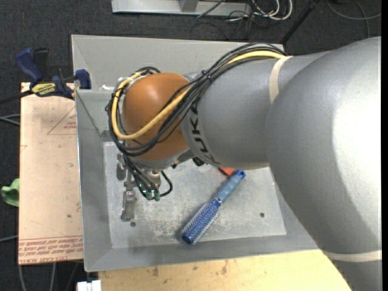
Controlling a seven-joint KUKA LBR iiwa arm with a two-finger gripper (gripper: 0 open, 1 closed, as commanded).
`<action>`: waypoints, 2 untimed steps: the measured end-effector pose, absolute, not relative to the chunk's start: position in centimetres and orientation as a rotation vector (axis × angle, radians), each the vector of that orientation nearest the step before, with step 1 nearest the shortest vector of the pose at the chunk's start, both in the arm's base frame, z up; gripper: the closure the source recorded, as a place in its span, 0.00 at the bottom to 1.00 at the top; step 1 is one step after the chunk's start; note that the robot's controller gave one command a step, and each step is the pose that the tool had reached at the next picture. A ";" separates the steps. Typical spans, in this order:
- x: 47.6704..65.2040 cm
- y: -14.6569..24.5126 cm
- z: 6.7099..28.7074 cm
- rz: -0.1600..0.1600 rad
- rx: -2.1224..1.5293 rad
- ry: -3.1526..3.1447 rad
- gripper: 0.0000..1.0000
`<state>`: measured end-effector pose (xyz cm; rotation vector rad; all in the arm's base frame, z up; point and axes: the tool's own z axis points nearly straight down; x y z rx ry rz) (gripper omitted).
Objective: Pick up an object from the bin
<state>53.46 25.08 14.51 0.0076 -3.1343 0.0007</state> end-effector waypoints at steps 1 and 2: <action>58.5 16.8 10.1 0.007 -0.049 -3.140 0.00; 60.3 8.2 14.0 0.003 -0.129 -3.146 0.00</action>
Offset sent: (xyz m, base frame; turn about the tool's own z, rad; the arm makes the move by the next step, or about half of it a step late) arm 0.0482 -0.0766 -0.0408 0.0273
